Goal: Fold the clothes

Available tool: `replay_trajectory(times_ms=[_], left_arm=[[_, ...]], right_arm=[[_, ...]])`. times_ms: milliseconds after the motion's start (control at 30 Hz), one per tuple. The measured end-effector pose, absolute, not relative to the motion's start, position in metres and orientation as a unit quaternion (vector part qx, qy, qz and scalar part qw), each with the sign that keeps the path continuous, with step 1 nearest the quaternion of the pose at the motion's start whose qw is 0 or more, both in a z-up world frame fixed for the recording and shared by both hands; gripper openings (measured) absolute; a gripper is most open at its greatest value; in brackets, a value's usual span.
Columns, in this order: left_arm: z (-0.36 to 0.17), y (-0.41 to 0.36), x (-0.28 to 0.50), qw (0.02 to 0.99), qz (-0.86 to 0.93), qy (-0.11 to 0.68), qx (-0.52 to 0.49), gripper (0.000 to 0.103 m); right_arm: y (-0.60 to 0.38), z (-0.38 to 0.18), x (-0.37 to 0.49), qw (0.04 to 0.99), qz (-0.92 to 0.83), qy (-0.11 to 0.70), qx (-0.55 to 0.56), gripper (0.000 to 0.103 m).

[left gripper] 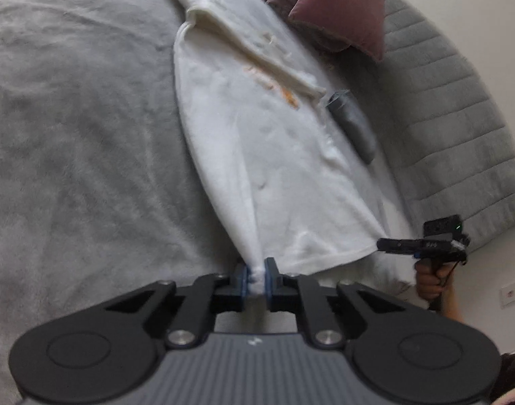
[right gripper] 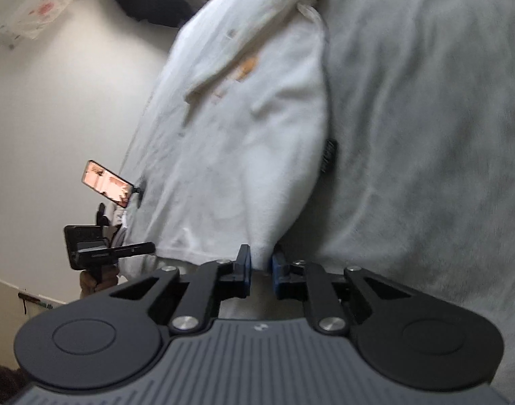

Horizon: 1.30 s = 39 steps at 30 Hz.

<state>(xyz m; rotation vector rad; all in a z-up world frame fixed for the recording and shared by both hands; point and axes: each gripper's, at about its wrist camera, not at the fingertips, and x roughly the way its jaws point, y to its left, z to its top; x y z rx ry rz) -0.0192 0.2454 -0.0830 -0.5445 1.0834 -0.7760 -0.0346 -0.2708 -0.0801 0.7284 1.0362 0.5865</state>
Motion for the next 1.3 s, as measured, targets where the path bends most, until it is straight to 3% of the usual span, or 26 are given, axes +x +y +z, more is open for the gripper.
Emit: replay_trajectory(times_ms=[300, 833, 1067, 1133, 1167, 1233, 1267, 1300], left_arm=[[-0.064, 0.252, -0.001, 0.753, -0.392, 0.405, -0.34, 0.009], [-0.088, 0.232, 0.082, 0.781, -0.235, 0.383, -0.434, 0.01], [-0.096, 0.228, 0.105, 0.786, -0.187, 0.386, -0.445, 0.011], [-0.094, 0.23, 0.108, 0.787, -0.175, 0.387, -0.448, 0.019], [-0.092, 0.231, 0.108, 0.788, -0.169, 0.385, -0.45, 0.023], [-0.086, 0.234, 0.107, 0.801, -0.156, 0.368, -0.445, 0.045], [-0.082, 0.236, 0.108, 0.807, -0.151, 0.361, -0.442, 0.05], [-0.078, 0.238, 0.108, 0.812, -0.147, 0.356, -0.438, 0.055]], right_arm=[[-0.277, -0.047, -0.016, 0.803, 0.251, 0.412, 0.351, 0.014], [-0.257, -0.048, 0.066, 0.857, 0.16, 0.357, 0.335, 0.015], [-0.252, -0.057, 0.098, 0.871, 0.141, 0.334, 0.331, 0.021], [-0.252, -0.06, 0.106, 0.871, 0.131, 0.339, 0.33, 0.024], [-0.253, -0.06, 0.108, 0.873, 0.122, 0.337, 0.33, 0.029], [-0.255, -0.057, 0.108, 0.879, 0.113, 0.329, 0.326, 0.047], [-0.256, -0.055, 0.108, 0.883, 0.106, 0.325, 0.321, 0.053], [-0.257, -0.053, 0.108, 0.887, 0.1, 0.323, 0.315, 0.053]])
